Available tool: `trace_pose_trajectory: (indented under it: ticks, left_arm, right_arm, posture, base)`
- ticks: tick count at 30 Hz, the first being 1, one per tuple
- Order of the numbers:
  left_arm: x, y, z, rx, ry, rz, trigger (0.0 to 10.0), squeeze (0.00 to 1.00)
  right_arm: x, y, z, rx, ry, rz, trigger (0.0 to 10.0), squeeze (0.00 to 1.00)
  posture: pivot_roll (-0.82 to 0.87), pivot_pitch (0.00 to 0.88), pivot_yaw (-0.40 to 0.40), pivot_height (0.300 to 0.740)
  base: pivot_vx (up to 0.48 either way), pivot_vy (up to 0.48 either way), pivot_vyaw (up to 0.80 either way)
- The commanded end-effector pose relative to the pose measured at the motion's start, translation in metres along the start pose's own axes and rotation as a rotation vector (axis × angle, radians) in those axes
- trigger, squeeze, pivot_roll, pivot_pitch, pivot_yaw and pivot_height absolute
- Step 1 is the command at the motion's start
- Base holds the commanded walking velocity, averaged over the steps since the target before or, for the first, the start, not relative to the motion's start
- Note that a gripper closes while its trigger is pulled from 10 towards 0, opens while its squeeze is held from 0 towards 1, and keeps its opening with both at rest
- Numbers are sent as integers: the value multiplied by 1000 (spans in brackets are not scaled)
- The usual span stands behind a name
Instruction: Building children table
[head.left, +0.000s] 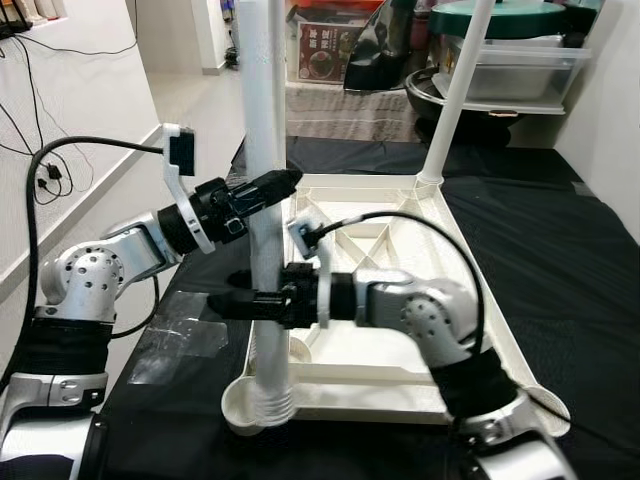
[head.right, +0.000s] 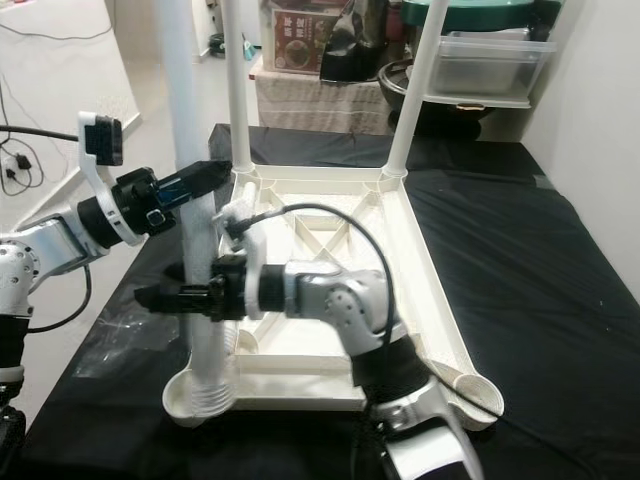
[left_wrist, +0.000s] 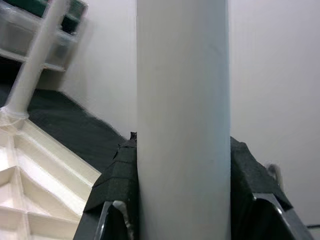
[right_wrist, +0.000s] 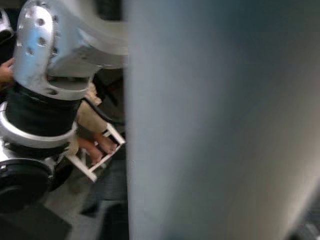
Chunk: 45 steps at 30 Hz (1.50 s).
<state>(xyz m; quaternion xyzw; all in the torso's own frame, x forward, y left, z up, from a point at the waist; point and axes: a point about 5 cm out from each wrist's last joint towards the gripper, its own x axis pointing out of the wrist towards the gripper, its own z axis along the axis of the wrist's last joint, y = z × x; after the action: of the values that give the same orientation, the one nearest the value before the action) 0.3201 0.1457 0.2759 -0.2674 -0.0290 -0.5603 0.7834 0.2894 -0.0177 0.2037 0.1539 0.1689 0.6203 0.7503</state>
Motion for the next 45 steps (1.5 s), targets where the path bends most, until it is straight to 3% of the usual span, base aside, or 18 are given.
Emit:
trace_pose_trajectory:
  ticks: [1,8,12,13,22,23,27,28,31,32,33,34,35,36,37,39,40,45]
  left_arm:
    - [4,-1,3,15,-1,-7,10000,0]
    - [4,0,4,16,-3,-9,10000,0]
    - [1,0,1,74,-2,-1,10000,0]
    - [-2,-2,0,113,-17,8,10000,1000]
    - [-17,-8,13,180,-106,49,10000,1000]
    - [-38,-8,27,238,-203,172,10000,1000]
    - [-58,-10,34,304,-256,286,10000,1000]
    - [-68,-13,28,397,-201,363,10000,855]
    - [-73,-14,21,481,-121,416,10000,855]
    - [-82,6,-3,598,116,578,10000,0]
    - [-82,6,-3,598,116,578,10000,0]
    - [-93,21,-25,686,304,688,10000,0]
    - [-93,21,-25,686,304,688,10000,0]
    - [-98,26,-44,720,417,700,10000,0]
    - [-93,22,-56,700,436,642,10000,0]
    - [-93,22,-56,700,436,642,10000,0]
    - [-85,17,-61,625,394,575,10000,0]
    - [-82,20,-72,580,443,518,10000,0]
  right_arm:
    - [6,6,-1,-31,12,11,0,0]
    - [6,4,-1,-38,7,-12,0,0]
    - [-3,-7,16,-40,-87,-101,0,0]
    - [-10,-13,26,-40,-144,-144,0,0]
    - [-32,-30,39,-35,-248,-269,0,0]
    - [-58,-49,47,-31,-349,-418,0,0]
    - [-80,-62,54,-40,-433,-556,0,0]
    - [-93,-70,59,-60,-477,-649,0,0]
    - [-100,-73,63,-69,-505,-704,0,0]
    - [-108,-80,67,-143,-508,-804,0,0]
    - [-108,-80,67,-143,-508,-804,0,0]
    - [-113,-85,71,-178,-521,-873,0,0]
    - [-113,-85,71,-178,-521,-873,0,0]
    - [-113,-85,75,-177,-552,-884,0,0]
    - [-106,-80,79,-222,-557,-846,0,0]
    - [-106,-80,79,-222,-557,-846,0,0]
    - [-95,-70,82,-294,-550,-758,0,0]
    - [-76,-51,87,-389,-558,-598,0,0]
  posture:
    - [-68,0,1,740]
    - [-70,0,-1,740]
    - [-68,0,-10,740]
    - [-67,0,-13,740]
    - [-59,0,-23,740]
    - [-52,0,-34,740]
    - [-56,0,-34,740]
    - [-50,0,-39,740]
    - [-50,0,-39,740]
    - [-23,0,-58,740]
    - [-23,0,-58,740]
    - [-18,0,-65,740]
    - [-18,0,-65,740]
    - [-20,0,-64,740]
    - [-20,0,-61,740]
    - [-20,0,-61,740]
    - [-17,0,-60,740]
    - [-34,0,-42,740]
  base:
    - [0,0,0]
    - [0,0,0]
    - [0,0,0]
    - [0,0,0]
    - [0,0,0]
    - [0,0,0]
    - [0,0,0]
    - [0,0,0]
    - [0,0,0]
    - [0,0,0]
    - [0,0,0]
    - [0,0,0]
    - [0,0,0]
    - [0,0,0]
    - [0,0,0]
    - [0,0,0]
    - [0,0,0]
    - [0,0,0]
